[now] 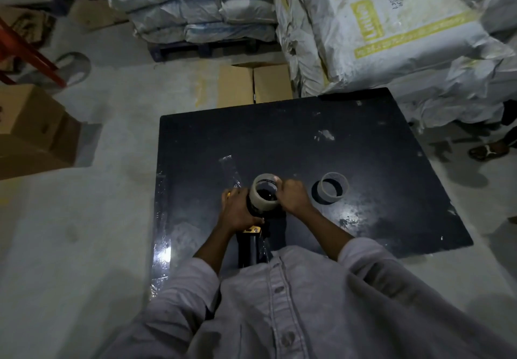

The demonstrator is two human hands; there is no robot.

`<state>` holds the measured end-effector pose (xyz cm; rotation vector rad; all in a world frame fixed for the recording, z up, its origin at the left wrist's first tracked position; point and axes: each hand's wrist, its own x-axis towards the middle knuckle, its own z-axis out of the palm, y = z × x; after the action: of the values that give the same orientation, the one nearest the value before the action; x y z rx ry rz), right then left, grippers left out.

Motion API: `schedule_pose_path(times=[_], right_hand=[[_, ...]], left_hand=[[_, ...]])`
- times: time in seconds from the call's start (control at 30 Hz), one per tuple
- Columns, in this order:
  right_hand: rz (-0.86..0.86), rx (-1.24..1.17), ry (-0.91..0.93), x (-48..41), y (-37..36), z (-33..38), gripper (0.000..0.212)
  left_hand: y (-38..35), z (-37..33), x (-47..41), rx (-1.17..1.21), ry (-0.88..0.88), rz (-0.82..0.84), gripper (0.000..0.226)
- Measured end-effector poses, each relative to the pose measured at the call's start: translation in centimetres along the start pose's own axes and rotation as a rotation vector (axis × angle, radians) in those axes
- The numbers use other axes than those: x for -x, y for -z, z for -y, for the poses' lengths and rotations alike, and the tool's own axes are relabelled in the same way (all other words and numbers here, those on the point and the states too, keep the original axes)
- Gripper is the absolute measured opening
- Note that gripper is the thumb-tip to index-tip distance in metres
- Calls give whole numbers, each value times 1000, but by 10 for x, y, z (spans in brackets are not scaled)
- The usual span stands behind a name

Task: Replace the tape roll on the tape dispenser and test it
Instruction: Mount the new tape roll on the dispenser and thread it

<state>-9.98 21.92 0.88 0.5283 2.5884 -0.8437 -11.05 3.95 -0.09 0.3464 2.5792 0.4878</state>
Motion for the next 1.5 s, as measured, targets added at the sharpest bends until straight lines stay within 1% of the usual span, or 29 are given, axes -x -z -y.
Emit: schedule_pose_path(times=[0.07, 0.13, 0.2, 0.27, 0.3, 0.37, 0.47, 0.6, 0.73, 0.9, 0.97, 1.07, 1.23, 1.37, 1.5], right_hand=[[-4, 31, 13, 1, -8, 0, 64], [3, 63, 17, 1, -14, -1, 61], [-5, 88, 22, 1, -17, -2, 63], [1, 138, 31, 1, -19, -1, 61], [8, 171, 39, 1, -20, 0, 58], [10, 232, 58, 1, -21, 1, 55], [9, 267, 58, -1, -21, 3, 56], [-19, 270, 70, -3, -26, 6, 63], [-37, 281, 87, -2, -30, 6, 60], [-39, 287, 108, -1, -34, 10, 55], [-38, 305, 123, -1, -33, 10, 54], [-40, 302, 132, -1, -33, 5, 52], [-62, 167, 119, -2, -38, -6, 45], [-77, 97, 92, -1, -42, -6, 48], [-80, -37, 64, 3, -41, -4, 55]], left_hand=[[8, 1, -3, 9, -23, 46, 84], [20, 6, -8, 44, -47, 139, 73], [32, 10, -12, 154, -40, 267, 68], [41, 11, -13, 272, 1, 340, 62], [42, 10, -14, 313, 19, 350, 57], [40, 11, -16, 364, 45, 333, 56], [29, 16, -17, 330, 24, 261, 47], [23, 22, -19, 286, -17, 200, 39], [25, 22, -26, 257, -16, 226, 30], [38, 22, -39, 222, -17, 366, 45], [41, 22, -42, 189, -32, 388, 49], [39, 21, -42, 184, -57, 369, 54], [36, 19, -40, 102, -87, 305, 55], [37, 16, -38, 66, -88, 310, 55], [41, 11, -39, 16, -90, 329, 53]])
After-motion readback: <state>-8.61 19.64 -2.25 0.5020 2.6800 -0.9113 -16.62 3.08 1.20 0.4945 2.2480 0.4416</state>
